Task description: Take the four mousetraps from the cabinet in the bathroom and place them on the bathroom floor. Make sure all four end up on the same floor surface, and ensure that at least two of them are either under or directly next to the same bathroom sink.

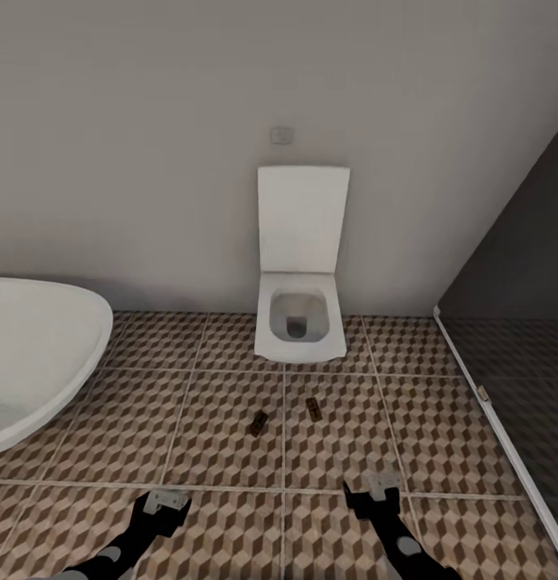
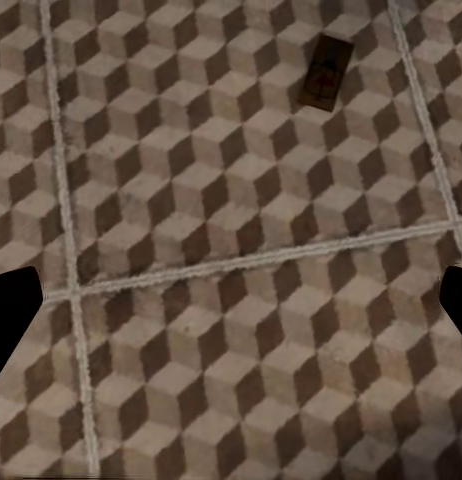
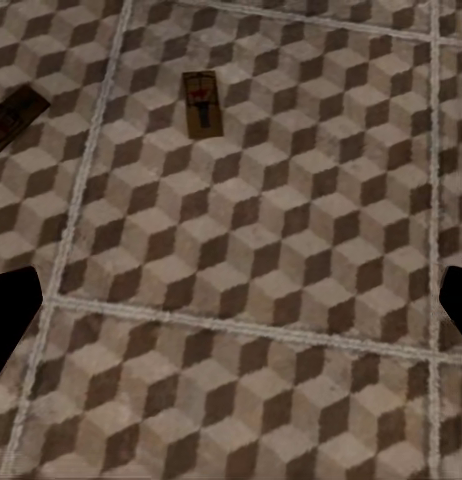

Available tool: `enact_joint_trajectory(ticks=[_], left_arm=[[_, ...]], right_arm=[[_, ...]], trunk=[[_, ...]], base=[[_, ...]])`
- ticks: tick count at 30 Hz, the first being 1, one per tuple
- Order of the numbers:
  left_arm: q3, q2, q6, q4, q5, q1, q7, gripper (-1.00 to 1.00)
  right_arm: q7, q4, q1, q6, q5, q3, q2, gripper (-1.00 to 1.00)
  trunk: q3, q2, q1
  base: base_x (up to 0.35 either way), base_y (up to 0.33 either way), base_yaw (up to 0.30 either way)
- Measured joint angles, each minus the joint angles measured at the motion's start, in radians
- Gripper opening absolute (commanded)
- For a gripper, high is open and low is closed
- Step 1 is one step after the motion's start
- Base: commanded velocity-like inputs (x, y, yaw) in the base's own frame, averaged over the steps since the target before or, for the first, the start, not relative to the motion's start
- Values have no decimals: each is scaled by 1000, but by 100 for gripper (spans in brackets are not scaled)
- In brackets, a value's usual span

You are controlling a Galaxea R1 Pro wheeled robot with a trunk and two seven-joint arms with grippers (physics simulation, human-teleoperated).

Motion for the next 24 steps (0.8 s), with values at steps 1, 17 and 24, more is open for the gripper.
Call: enact_joint_trajectory(ticks=[1, 17, 24], left_arm=[[0, -1, -4, 4, 10, 0, 0, 100], [2, 8, -25, 20, 63, 9, 3, 100], [3, 16, -26, 21, 78, 20, 4, 100]], right_arm=[[1, 10, 0, -12, 0, 0, -2, 100], [4, 228, 0, -234, 4, -5, -17, 100], [4, 258, 4, -287, 3, -4, -38, 100]], trunk=[[3, 7, -4], [53, 119, -65], [75, 168, -92]], base=[[0, 0, 0], [0, 0, 0], [0, 0, 0]])
